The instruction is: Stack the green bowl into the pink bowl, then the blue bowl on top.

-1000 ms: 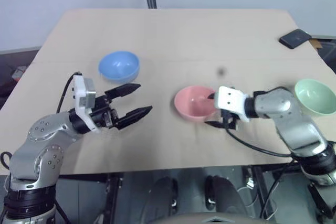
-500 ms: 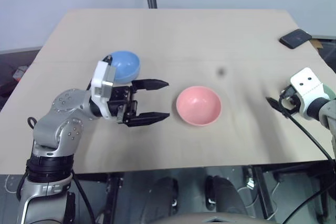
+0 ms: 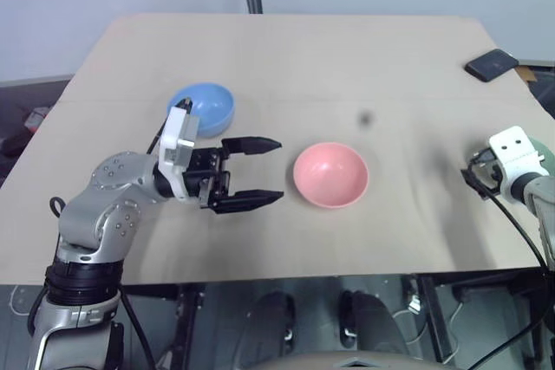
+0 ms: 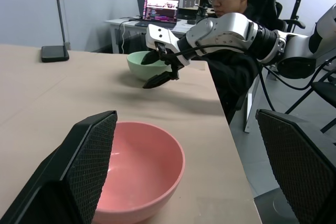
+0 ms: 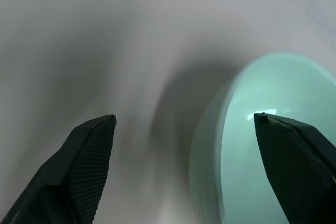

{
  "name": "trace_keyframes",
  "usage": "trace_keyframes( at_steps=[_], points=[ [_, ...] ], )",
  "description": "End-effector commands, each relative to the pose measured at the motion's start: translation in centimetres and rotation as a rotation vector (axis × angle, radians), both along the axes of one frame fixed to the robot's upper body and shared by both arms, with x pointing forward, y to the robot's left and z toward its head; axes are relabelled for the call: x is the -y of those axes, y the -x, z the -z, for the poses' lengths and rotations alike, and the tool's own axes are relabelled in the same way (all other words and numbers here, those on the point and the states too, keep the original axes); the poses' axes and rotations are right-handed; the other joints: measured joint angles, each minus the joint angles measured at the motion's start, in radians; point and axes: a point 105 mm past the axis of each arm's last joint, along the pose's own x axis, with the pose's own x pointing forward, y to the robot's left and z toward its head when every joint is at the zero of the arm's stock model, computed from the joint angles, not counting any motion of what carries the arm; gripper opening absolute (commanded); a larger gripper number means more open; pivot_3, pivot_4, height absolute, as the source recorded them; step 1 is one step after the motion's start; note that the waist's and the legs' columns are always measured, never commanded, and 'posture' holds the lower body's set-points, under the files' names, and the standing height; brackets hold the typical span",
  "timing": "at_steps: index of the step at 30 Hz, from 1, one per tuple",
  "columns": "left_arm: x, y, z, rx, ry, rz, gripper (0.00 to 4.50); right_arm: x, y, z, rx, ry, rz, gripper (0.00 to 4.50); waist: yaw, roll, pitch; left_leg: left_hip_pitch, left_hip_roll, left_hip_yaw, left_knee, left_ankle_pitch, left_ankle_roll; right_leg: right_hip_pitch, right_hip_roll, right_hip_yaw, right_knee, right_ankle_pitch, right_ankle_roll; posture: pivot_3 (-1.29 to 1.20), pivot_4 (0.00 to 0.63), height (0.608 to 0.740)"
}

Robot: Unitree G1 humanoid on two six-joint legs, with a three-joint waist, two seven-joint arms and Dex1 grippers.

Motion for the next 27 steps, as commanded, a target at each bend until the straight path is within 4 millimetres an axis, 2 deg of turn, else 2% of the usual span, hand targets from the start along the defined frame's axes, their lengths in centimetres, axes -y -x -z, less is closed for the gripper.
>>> trace_keyframes(
  at_steps=[1, 3, 4, 5, 7, 8, 11, 14, 15, 16, 18, 22, 24, 27],
  points=[
    [-0.2, 0.3, -1.2, 0.056, 0.002, -0.021, 4.5, 0.8, -0.6, -1.7, 0.071, 0.0, 0.025, 3.04, -0.001, 0.0, 0.0, 0.0, 0.0, 0.0, 0.0, 0.0, 0.0, 0.0, 0.0, 0.0, 0.0, 0.0, 0.0, 0.0, 0.15, 0.739],
    [-0.3, 0.4, -1.2, 0.057, 0.002, -0.028, 4.5, 0.8, -0.8, -1.9, 0.079, 0.001, 0.025, 2.04, -0.001, 0.0, 0.0, 0.0, 0.0, 0.0, 0.0, 0.0, 0.0, 0.0, 0.0, 0.0, 0.0, 0.0, 0.0, 0.0, 0.15, 0.739],
    [-0.4, 0.4, -1.2, 0.057, 0.002, -0.031, 4.5, 0.7, -0.8, -2.0, 0.082, 0.002, 0.022, 1.75, -0.001, 0.0, 0.0, 0.0, 0.0, 0.0, 0.0, 0.0, 0.0, 0.0, 0.001, 0.0, 0.0, 0.0, 0.0, 0.0, 0.15, 0.739],
    [-0.4, 0.4, -1.2, 0.057, 0.002, -0.034, 4.5, 0.7, -0.9, -2.1, 0.084, 0.004, 0.018, 1.08, -0.001, 0.0, 0.0, 0.0, 0.001, 0.0, 0.0, 0.0, 0.0, 0.0, 0.001, 0.001, 0.0, 0.0, 0.0, 0.0, 0.15, 0.739],
    [-0.4, 0.3, -1.3, 0.058, 0.013, -0.051, 4.5, 0.6, -1.0, -2.3, 0.088, 0.011, 0.005, 0.23, -0.001, 0.0, 0.0, 0.0, 0.001, 0.0, 0.0, 0.0, 0.0, 0.0, 0.001, 0.001, 0.0, 0.0, 0.0, 0.0, 0.15, 0.739],
    [-0.5, 0.2, -1.4, 0.057, 0.019, -0.064, 4.5, 0.5, -1.1, -2.4, 0.09, 0.017, -0.002, 0.1, -0.001, 0.0, 0.0, 0.0, 0.001, 0.0, 0.0, 0.0, 0.0, 0.0, 0.001, 0.001, 0.0, 0.0, 0.0, 0.0, 0.15, 0.739],
    [-1.0, -0.6, -0.9, 0.068, 0.01, -0.145, 4.5, -0.8, -1.5, -2.9, 0.115, 0.011, -0.075, 0.1, -0.001, 0.0, 0.0, 0.0, 0.001, 0.0, 0.0, 0.0, 0.0, 0.0, 0.001, 0.001, 0.0, 0.0, 0.0, 0.0, 0.15, 0.739],
    [-2.1, -2.0, -0.4, 0.069, 0.016, -0.273, 4.5, -4.4, -1.9, -4.1, 0.186, -0.041, -0.264, 0.1, -0.001, 0.0, 0.0, 0.0, 0.001, 0.0, 0.0, 0.0, 0.0, 0.0, 0.001, 0.001, 0.0, 0.0, 0.0, 0.0, 0.15, 0.739],
    [-2.7, -2.5, -0.2, 0.072, 0.016, -0.318, 4.5, -6.7, -1.6, -5.0, 0.218, -0.073, -0.388, 0.1, -0.001, 0.0, 0.0, 0.0, 0.001, 0.0, 0.0, 0.0, 0.0, 0.0, 0.001, 0.001, 0.0, 0.0, 0.0, 0.0, 0.15, 0.739],
    [-3.4, -3.0, 0.0, 0.068, 0.01, -0.373, 4.5, -10.1, -0.9, -6.2, 0.248, -0.138, -0.547, 0.1, -0.004, 0.0, 0.0, 0.0, 0.001, 0.0, 0.0, 0.0, 0.0, 0.0, 0.001, 0.001, 0.0, 0.0, 0.0, 0.0, 0.15, 0.739],
    [-4.4, -3.7, 0.4, 0.067, -0.003, -0.448, 4.5, -14.7, 0.9, -7.8, 0.278, -0.223, -0.781, 0.1, -0.012, 0.0, 0.0, 0.0, 0.002, 0.001, 0.0, 0.0, 0.0, -0.001, 0.002, 0.002, 0.0, 0.0, 0.0, 0.0, 0.15, 0.739],
    [-6.2, -5.1, 1.6, 0.065, -0.073, -0.597, 4.5, -21.3, 3.8, -8.8, 0.267, -0.245, -1.107, 0.1, -0.02, 0.0, 0.0, 0.0, 0.003, 0.0, 0.0, 0.0, 0.0, 0.0, 0.002, 0.001, 0.0, 0.0, 0.0, 0.0, 0.15, 0.739],
    [-6.9, -5.6, 2.2, 0.05, -0.097, -0.656, 4.5, -23.7, 5.3, -8.3, 0.228, -0.231, -1.259, 0.1, -0.016, 0.0, 0.0, 0.0, 0.002, 0.0, 0.0, 0.0, 0.0, 0.0, 0.001, 0.0, 0.0, 0.0, 0.0, 0.0, 0.15, 0.739],
    [-7.2, -5.8, 2.5, 0.053, -0.119, -0.688, 4.5, -25.4, 6.0, -7.3, 0.162, -0.218, -1.378, 0.1, -0.006, -0.001, 0.0, -0.001, 0.001, -0.001, 0.0, 0.0, 0.0, 0.0, 0.0, -0.001, -0.001, 0.0, 0.0, 0.0, 0.15, 0.739]
  ],
)
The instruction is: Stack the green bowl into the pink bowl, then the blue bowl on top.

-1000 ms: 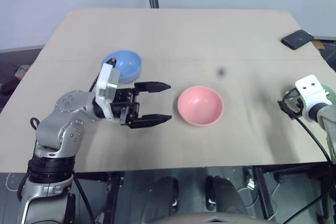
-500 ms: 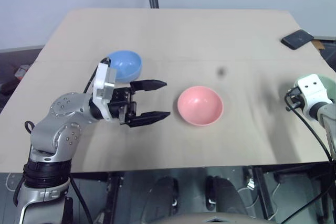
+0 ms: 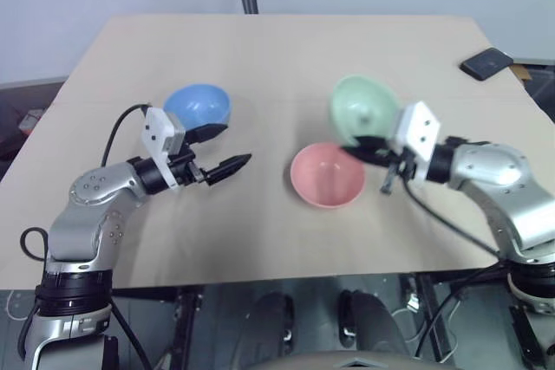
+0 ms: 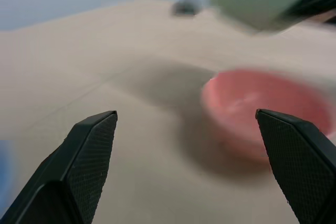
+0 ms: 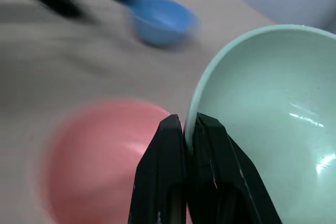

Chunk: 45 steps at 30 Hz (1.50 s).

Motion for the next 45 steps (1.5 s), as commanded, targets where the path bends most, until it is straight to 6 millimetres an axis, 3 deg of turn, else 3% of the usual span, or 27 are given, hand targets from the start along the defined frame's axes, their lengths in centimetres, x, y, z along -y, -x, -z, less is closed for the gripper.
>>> trace_keyframes(
  at_steps=[1, 2, 6, 12, 13, 18, 24, 32, 40, 41, 42, 45],
  points=[
    [-0.4, 0.0, -0.9, 0.046, -0.028, -0.033, 4.5, -1.3, 0.9, 0.3, 0.016, 0.056, -0.13, 0.1, 0.007, 0.0, 0.0, 0.0, 0.0, 0.0, 0.0, 0.0, 0.0, 0.0, 0.0, 0.0, 0.0, 0.0, 0.0, 0.0, 0.15, 0.739],
    [-0.3, 0.0, -1.0, 0.049, -0.029, -0.035, 4.5, -1.3, 0.7, 0.7, 0.013, 0.085, -0.147, 0.1, 0.011, 0.0, 0.0, 0.0, 0.0, 0.0, 0.0, 0.0, 0.0, 0.0, -0.001, -0.001, 0.0, 0.0, 0.0, 0.0, 0.15, 0.739],
    [-0.2, -0.1, -1.6, 0.067, -0.024, -0.052, 4.5, -1.1, 0.0, 1.6, -0.001, 0.154, -0.155, 1.3, 0.012, 0.0, 0.0, 0.0, -0.001, 0.0, 0.0, 0.0, 0.0, 0.0, -0.001, -0.002, 0.0, 0.0, -0.001, 0.0, 0.15, 0.739],
    [-0.8, -1.2, -1.8, 0.105, -0.144, -0.231, 4.5, 0.0, 0.0, -0.1, 0.029, 0.118, -0.097, 4.32, 0.011, 0.0, 0.0, 0.0, 0.0, 0.0, 0.0, 0.0, 0.0, 0.0, -0.001, -0.002, 0.0, 0.0, 0.0, 0.0, 0.15, 0.739],
    [-0.9, -1.4, -1.9, 0.098, -0.159, -0.257, 4.5, 0.2, 0.2, -0.7, 0.028, 0.086, -0.084, 4.43, 0.011, 0.0, 0.0, 0.0, 0.0, 0.0, 0.0, 0.0, 0.0, 0.0, -0.001, -0.002, 0.0, 0.0, 0.0, 0.0, 0.15, 0.739],
    [-0.8, -3.4, -3.1, 0.08, -0.345, -0.349, 4.5, 1.7, 1.2, -3.6, 0.013, -0.101, -0.003, 4.43, 0.018, -0.002, 0.0, -0.001, 0.0, -0.002, 0.0, 0.0, 0.0, 0.0, -0.002, -0.003, 0.0, 0.0, 0.0, 0.0, 0.15, 0.739],
    [-1.8, -6.2, -4.0, 0.073, -0.545, -0.456, 4.5, 3.5, 1.0, -3.8, 0.038, -0.14, 0.125, 4.43, 0.012, -0.002, 0.0, 0.0, -0.001, 0.0, 0.0, 0.0, 0.0, 0.0, -0.001, -0.002, 0.001, 0.0, 0.0, 0.0, 0.15, 0.739],
    [-2.9, -8.7, -0.8, -0.075, -0.706, -0.528, 4.5, 4.9, 0.2, -3.3, 0.08, -0.137, 0.218, 4.43, 0.012, -0.002, 0.0, 0.0, -0.001, 0.001, 0.0, 0.0, 0.0, -0.001, 0.0, -0.001, 0.002, 0.0, 0.001, 0.0, 0.15, 0.739],
    [-1.5, -9.3, -0.5, -0.096, -0.664, -0.477, 0.57, 6.0, 0.0, -2.8, 0.091, -0.131, 0.267, 4.5, 0.013, -0.005, 0.002, -0.001, -0.001, 0.0, 0.001, 0.0, 0.0, -0.001, 0.0, -0.001, 0.002, 0.0, 0.001, 0.0, 0.15, 0.739],
    [-1.0, -9.1, -0.7, -0.082, -0.649, -0.446, 0.46, 6.1, 0.0, -2.8, 0.091, -0.131, 0.273, 4.5, 0.012, -0.005, 0.002, -0.001, -0.001, 0.0, 0.001, 0.0, 0.0, -0.001, 0.0, -0.001, 0.002, 0.0, 0.001, 0.0, 0.15, 0.739],
    [-0.2, -8.9, -1.0, -0.068, -0.623, -0.403, 0.07, 6.2, 0.0, -2.7, 0.092, -0.131, 0.279, 4.5, 0.012, -0.005, 0.002, -0.001, -0.001, 0.001, 0.001, 0.0, 0.0, -0.001, 0.0, -0.001, 0.002, 0.0, 0.001, 0.0, 0.15, 0.739],
    [2.6, -7.6, -2.5, 0.012, -0.562, -0.224, 0.07, 6.6, 0.0, -2.7, 0.088, -0.142, 0.296, 4.5, 0.012, -0.005, 0.002, -0.001, -0.001, 0.001, 0.001, 0.0, 0.0, -0.001, 0.0, -0.001, 0.002, 0.0, 0.001, 0.0, 0.15, 0.739]
  ],
)
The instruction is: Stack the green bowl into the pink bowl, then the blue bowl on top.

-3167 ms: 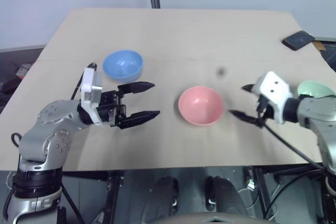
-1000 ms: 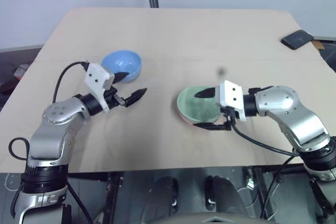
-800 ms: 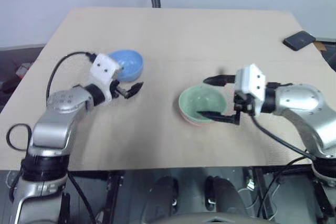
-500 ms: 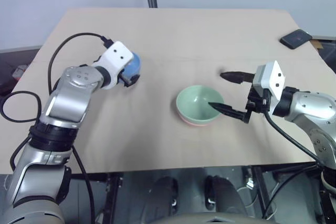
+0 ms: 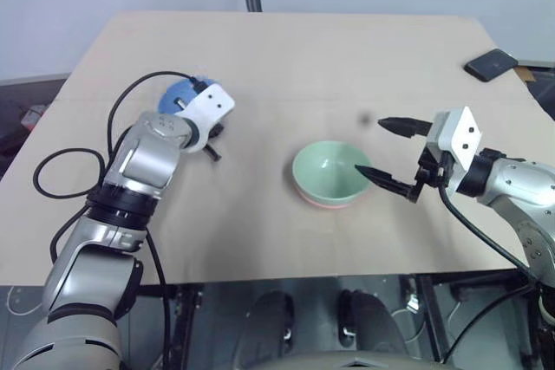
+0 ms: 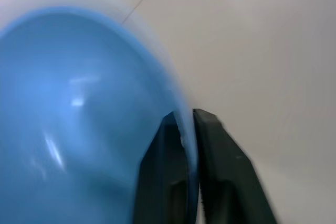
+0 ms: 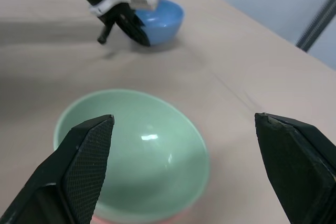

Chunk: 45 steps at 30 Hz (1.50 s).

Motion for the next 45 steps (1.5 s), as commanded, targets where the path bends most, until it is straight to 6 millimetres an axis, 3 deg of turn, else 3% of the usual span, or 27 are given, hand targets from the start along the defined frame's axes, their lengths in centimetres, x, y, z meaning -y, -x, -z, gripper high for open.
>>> trace_keyframes(
  at_steps=[1, 4, 10, 17, 18, 19, 20, 21, 22, 25, 29, 33, 36, 45],
  points=[
    [4.1, 2.0, -4.0, 0.122, 0.084, 0.282, 0.07, 1.1, 0.1, -1.3, 0.066, -0.024, 0.041, 4.5, 0.0, 0.0, 0.0, 0.0, 0.0, 0.0, 0.0, 0.0, 0.0, 0.0, 0.0, 0.0, 0.0, 0.0, 0.0, 0.0, 0.15, 0.739],
    [8.1, 5.7, -6.1, 0.222, 0.136, 0.636, 0.07, 2.5, 0.2, -1.1, 0.049, -0.046, 0.082, 4.5, 0.002, 0.0, 0.0, 0.0, 0.0, 0.0, 0.0, 0.0, 0.0, 0.0, -0.001, 0.0, 0.0, 0.0, 0.0, 0.0, 0.15, 0.739],
    [11.0, 10.0, -7.2, 0.195, 0.17, 0.993, 0.07, 5.0, -0.1, -0.6, 0.053, -0.036, 0.177, 4.5, 0.0, 0.0, 0.0, 0.001, 0.0, 0.0, 0.001, 0.0, 0.0, 0.001, -0.002, 0.0, 0.001, 0.0, 0.0, 0.0, 0.15, 0.739],
    [13.4, 11.6, -5.7, 0.096, 0.17, 1.253, 0.07, 5.1, -0.4, -0.5, 0.067, -0.045, 0.202, 4.5, 0.001, 0.0, 0.0, 0.002, -0.001, 0.001, 0.002, 0.0, 0.0, 0.001, 0.0, 0.002, 0.002, 0.0, 0.0, 0.0, 0.15, 0.739],
    [13.6, 12.1, -5.6, 0.041, 0.202, 1.299, 0.8, 5.0, -0.4, -0.5, 0.066, -0.049, 0.201, 4.5, 0.001, 0.0, 0.0, 0.002, -0.001, 0.001, 0.002, 0.0, 0.0, 0.001, 0.0, 0.002, 0.002, 0.0, 0.0, 0.0, 0.15, 0.739],
    [13.7, 12.4, -5.5, 0.018, 0.214, 1.321, 1.0, 4.9, -0.4, -0.5, 0.066, -0.049, 0.2, 4.5, 0.0, 0.0, 0.0, 0.001, -0.001, 0.001, 0.002, 0.0, 0.0, 0.001, 0.0, 0.002, 0.002, 0.0, 0.0, 0.0, 0.15, 0.739],
    [13.9, 12.4, -5.6, 0.026, 0.213, 1.333, 1.48, 4.7, -0.4, -0.4, 0.063, -0.047, 0.196, 4.5, 0.0, 0.0, 0.0, 0.001, -0.001, 0.001, 0.002, 0.0, 0.0, 0.001, 0.0, 0.002, 0.002, 0.0, 0.0, 0.0, 0.15, 0.739],
    [13.9, 12.4, -5.7, 0.036, 0.22, 1.33, 1.76, 4.6, -0.4, -0.2, 0.058, -0.046, 0.193, 4.5, 0.0, 0.0, 0.0, 0.001, -0.001, 0.001, 0.002, 0.0, 0.001, 0.001, 0.0, 0.002, 0.002, 0.0, 0.0, 0.0, 0.15, 0.739],
    [13.9, 12.2, -5.8, 0.046, 0.224, 1.323, 2.44, 4.6, -0.4, -0.1, 0.054, -0.045, 0.191, 4.5, 0.0, 0.0, 0.0, 0.001, -0.001, 0.001, 0.002, 0.0, 0.0, 0.001, 0.001, 0.002, 0.002, 0.0, 0.0, 0.0, 0.15, 0.739],
    [13.2, 11.2, -6.8, 0.094, 0.3, 1.21, 3.73, 4.4, -0.5, 0.5, 0.028, -0.046, 0.189, 4.5, 0.0, 0.0, 0.0, 0.002, -0.001, 0.001, 0.002, 0.0, 0.001, 0.001, 0.001, 0.003, 0.002, 0.0, 0.0, 0.0, 0.15, 0.739],
    [11.0, 9.5, -7.9, 0.18, 0.462, 0.951, 3.73, 4.7, -0.7, 1.3, 0.005, -0.049, 0.195, 4.5, -0.003, 0.0, 0.0, 0.002, 0.0, 0.001, 0.002, 0.0, 0.001, 0.001, 0.001, 0.003, 0.002, 0.0, 0.0, 0.0, 0.15, 0.739],
    [8.3, 9.0, -7.5, 0.226, 0.609, 0.741, 3.73, 4.9, -0.6, 2.2, -0.037, -0.044, 0.161, 4.5, -0.003, 0.0, 0.0, 0.002, 0.0, 0.001, 0.002, 0.0, 0.001, 0.001, 0.001, 0.004, 0.002, 0.0, 0.0, 0.0, 0.15, 0.739],
    [6.5, 9.9, -5.9, 0.219, 0.661, 0.615, 4.48, 5.6, -0.6, 3.0, -0.101, -0.046, 0.128, 4.5, -0.002, 0.0, 0.0, 0.002, 0.0, 0.001, 0.002, 0.0, 0.0, 0.001, 0.0, 0.004, 0.002, 0.0, 0.0, 0.0, 0.15, 0.739],
    [1.7, 13.2, -2.6, 0.198, 0.634, 0.375, 4.48, 10.2, 0.3, 4.1, -0.159, 0.003, 0.193, 4.5, 0.001, 0.001, 0.0, 0.002, 0.0, 0.0, 0.002, 0.0, 0.0, 0.001, -0.001, 0.003, 0.002, -0.002, -0.003, 0.0, 0.15, 0.739]
  ],
)
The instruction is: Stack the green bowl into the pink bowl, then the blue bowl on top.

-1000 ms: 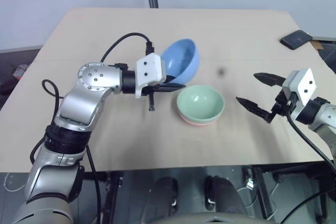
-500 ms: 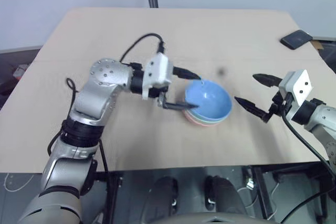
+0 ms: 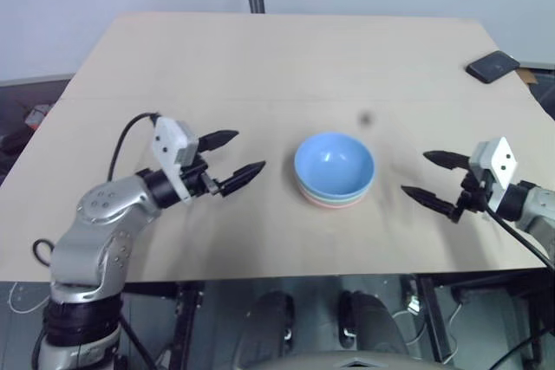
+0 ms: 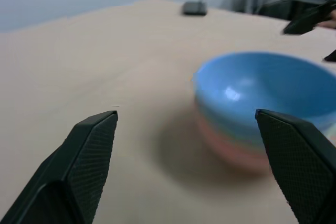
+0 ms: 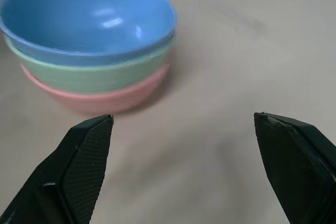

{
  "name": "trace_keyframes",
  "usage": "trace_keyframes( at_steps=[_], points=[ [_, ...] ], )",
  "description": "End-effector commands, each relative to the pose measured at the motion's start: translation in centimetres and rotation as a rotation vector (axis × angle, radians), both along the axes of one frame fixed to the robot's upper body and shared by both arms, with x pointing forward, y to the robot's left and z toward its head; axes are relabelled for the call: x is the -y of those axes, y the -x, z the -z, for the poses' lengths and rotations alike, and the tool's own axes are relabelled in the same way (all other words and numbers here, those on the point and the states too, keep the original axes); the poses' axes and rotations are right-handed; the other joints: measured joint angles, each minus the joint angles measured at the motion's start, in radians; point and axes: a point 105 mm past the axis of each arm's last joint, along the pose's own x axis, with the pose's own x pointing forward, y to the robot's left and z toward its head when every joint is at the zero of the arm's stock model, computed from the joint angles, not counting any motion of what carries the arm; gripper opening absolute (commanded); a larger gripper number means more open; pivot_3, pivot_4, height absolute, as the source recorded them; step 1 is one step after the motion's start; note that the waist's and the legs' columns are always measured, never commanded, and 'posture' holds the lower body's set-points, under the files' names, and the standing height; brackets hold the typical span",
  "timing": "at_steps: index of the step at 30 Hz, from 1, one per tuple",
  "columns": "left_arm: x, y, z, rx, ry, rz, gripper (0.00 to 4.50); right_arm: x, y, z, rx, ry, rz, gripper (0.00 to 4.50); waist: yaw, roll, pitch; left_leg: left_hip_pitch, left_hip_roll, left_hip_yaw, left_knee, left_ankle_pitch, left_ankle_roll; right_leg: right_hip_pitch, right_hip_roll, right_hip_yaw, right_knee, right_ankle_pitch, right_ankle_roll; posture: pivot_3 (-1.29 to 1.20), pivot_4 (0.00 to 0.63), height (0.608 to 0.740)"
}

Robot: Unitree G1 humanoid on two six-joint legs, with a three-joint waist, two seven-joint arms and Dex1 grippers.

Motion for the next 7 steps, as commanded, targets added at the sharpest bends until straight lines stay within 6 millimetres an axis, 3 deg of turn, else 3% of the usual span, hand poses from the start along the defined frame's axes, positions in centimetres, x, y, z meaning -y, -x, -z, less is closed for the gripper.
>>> trace_keyframes(
  at_steps=[1, 4, 7],
  points=[
    [-1.7, 1.7, -0.6, 0.029, -0.033, -0.073, 4.48, 2.5, 0.9, -1.3, 0.038, 0.028, 0.041, 4.5, -0.001, 0.0, 0.0, 0.0, 0.0, 0.0, 0.0, 0.0, 0.0, 0.0, 0.0, 0.0, 0.0, 0.0, -0.001, 0.0, 0.15, 0.739],
    [-3.0, 2.8, 0.6, -0.012, -0.047, -0.115, 4.48, 3.9, 1.8, -1.0, 0.006, 0.045, 0.061, 4.5, -0.002, 0.0, 0.0, 0.001, 0.0, 0.0, 0.0, 0.0, 0.0, 0.0, 0.0, 0.0, 0.0, -0.001, -0.001, 0.0, 0.15, 0.739],
    [-3.5, 3.2, 1.1, -0.035, -0.075, -0.133, 4.48, 4.1, 2.0, -0.9, -0.011, 0.052, 0.047, 4.5, -0.002, 0.0, 0.0, 0.001, 0.0, 0.001, 0.0, 0.0, 0.0, 0.0, -0.001, 0.001, 0.0, -0.001, -0.001, 0.0, 0.15, 0.739]
  ],
)
